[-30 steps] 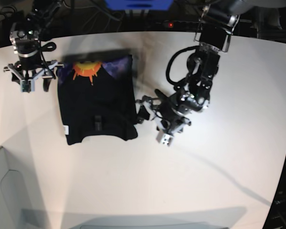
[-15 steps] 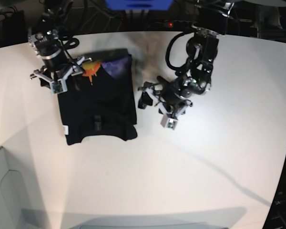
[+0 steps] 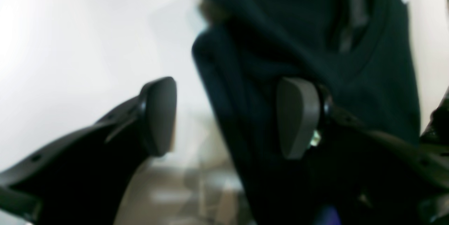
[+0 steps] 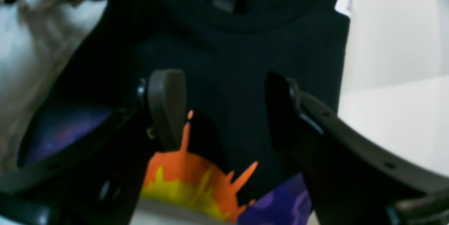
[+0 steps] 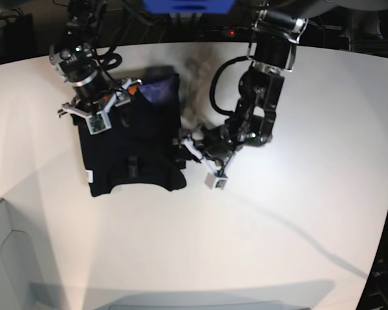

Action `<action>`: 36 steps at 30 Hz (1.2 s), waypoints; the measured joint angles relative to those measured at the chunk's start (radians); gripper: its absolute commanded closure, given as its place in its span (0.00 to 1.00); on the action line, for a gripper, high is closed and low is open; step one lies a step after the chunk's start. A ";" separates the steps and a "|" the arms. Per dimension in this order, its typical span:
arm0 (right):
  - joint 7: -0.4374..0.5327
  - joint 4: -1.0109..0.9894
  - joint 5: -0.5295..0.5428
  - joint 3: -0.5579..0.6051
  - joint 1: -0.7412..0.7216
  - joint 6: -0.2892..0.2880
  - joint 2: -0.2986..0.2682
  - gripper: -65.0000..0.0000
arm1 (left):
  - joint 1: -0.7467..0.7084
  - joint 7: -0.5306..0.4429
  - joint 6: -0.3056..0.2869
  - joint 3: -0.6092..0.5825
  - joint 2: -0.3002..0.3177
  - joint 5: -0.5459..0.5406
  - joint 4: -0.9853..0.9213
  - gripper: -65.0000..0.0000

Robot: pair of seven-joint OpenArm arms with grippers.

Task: Fold the T-shirt properly
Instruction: 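Press and tuck the bundle sides with both grippers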

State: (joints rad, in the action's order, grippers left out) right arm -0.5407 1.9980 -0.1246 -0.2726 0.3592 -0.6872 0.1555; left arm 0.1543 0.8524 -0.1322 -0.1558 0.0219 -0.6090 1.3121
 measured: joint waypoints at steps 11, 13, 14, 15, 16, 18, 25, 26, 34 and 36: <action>0.002 -0.006 -0.002 -0.002 -0.007 0.000 0.000 0.43 | 0.009 -0.011 -0.005 0.003 0.039 -0.099 -0.056 0.69; 0.001 -0.006 -0.002 -0.002 -0.007 0.000 0.000 0.43 | 0.007 0.003 -0.006 0.013 0.062 -0.144 -0.056 0.69; 0.002 -0.006 -0.002 -0.002 -0.007 0.000 0.000 0.43 | 0.006 0.002 -0.006 0.024 0.074 -0.166 -0.057 0.69; 0.002 -0.007 0.000 -0.002 -0.008 0.000 0.000 0.43 | 0.005 0.001 -0.006 0.035 0.089 -0.187 -0.063 0.69; 0.003 -0.013 0.001 -0.002 -0.009 0.000 0.000 0.43 | 0.005 -0.004 -0.006 0.045 0.099 -0.196 -0.067 0.69; 0.002 -0.026 0.001 -0.002 -0.010 0.000 0.000 0.43 | 0.005 -0.005 -0.006 0.066 0.103 -0.200 -0.068 0.69; 0.001 -0.029 -0.001 0.009 -0.024 0.000 -0.003 0.43 | 0.001 0.010 -0.074 0.151 0.097 -0.174 -0.074 0.91; -0.002 -0.029 -0.001 0.024 -0.023 0.000 -0.005 0.43 | -0.004 0.012 -0.105 0.159 0.099 -0.177 -0.074 0.99; 0.002 -0.029 0.001 0.129 -0.024 0.000 0.000 0.43 | -0.023 0.048 -0.127 0.182 0.091 -0.219 -0.076 0.96; 0.002 -0.029 0.001 0.143 -0.026 0.000 0.000 0.43 | -0.019 0.047 -0.136 0.182 0.083 -0.310 -0.111 0.96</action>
State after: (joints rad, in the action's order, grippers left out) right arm -0.5392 1.9690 -0.1238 -0.1299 0.3328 -0.6872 0.1551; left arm 0.1356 0.8989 -0.2680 0.0257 0.1047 -0.9192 1.2011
